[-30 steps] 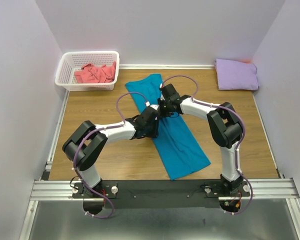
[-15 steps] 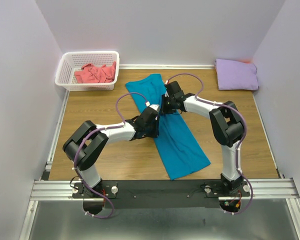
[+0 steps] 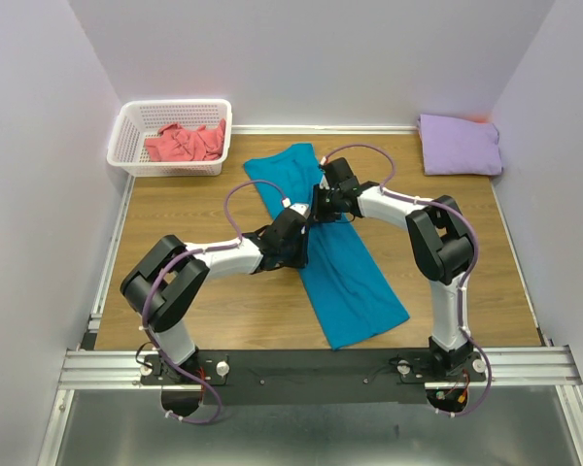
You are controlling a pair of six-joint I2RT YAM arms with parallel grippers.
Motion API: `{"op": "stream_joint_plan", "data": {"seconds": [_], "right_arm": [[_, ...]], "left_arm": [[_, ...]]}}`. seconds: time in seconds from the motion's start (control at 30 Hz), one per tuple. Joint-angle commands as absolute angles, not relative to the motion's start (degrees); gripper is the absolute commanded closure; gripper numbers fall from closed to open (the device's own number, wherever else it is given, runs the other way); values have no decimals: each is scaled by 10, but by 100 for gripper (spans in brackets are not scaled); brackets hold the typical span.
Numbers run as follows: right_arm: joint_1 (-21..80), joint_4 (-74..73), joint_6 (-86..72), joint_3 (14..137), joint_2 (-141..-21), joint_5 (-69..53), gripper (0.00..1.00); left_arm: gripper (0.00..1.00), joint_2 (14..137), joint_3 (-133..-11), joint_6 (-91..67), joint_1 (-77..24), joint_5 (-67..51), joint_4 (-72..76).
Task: Fold and stack the t-shirts
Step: Fold the tshirt
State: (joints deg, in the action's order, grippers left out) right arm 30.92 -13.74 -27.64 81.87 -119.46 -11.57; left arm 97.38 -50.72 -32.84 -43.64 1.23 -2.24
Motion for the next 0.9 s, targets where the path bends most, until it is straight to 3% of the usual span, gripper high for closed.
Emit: {"op": "stream_joint_plan", "data": {"seconds": [0.0,0.53,0.67,0.87], "right_arm": [[309,-124,-285,812,-1210,-138,82],[309,-124,-284,800,-1221,-109,82],[309,-124,-280,804,-1216,-108,99],[309,-125,-259,814,-1190,-84,99]], "left_arm": [[62,976,-487,-324,-441,8,-98],[62,978,-481,-323,-443,4,-102],[62,979,-480,-322,-443,4,-104],[62,983,-478,-319,-444,3,-115]]}}
